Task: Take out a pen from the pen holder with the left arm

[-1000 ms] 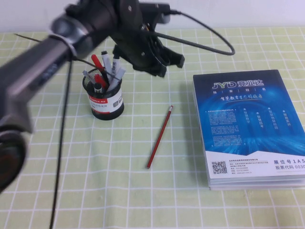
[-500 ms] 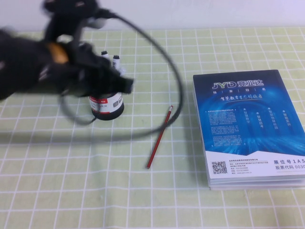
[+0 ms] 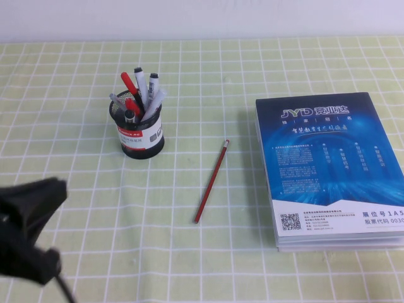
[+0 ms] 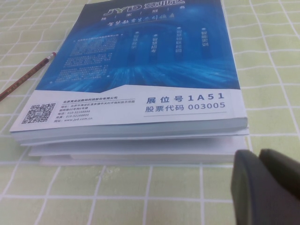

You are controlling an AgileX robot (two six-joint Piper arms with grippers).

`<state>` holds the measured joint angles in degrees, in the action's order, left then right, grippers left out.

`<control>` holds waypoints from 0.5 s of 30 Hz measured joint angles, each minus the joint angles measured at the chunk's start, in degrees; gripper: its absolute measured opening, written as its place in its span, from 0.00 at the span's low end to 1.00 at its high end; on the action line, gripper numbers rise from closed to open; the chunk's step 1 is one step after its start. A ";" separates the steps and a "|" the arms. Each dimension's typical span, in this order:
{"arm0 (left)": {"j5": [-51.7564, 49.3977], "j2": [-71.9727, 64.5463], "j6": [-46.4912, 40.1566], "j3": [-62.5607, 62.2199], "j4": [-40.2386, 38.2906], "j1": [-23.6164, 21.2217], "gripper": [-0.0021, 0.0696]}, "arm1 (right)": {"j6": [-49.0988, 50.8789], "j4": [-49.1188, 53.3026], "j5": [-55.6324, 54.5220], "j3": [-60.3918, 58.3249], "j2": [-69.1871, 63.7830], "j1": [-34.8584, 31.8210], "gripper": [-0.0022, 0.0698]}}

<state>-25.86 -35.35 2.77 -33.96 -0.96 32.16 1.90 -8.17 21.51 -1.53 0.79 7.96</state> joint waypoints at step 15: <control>1.56 11.25 2.45 10.05 8.15 0.00 0.03 | 0.00 0.00 0.00 0.00 0.00 0.00 0.01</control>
<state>-24.30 -24.09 5.21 -23.92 7.20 32.16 1.90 -8.17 21.51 -1.53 0.79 7.96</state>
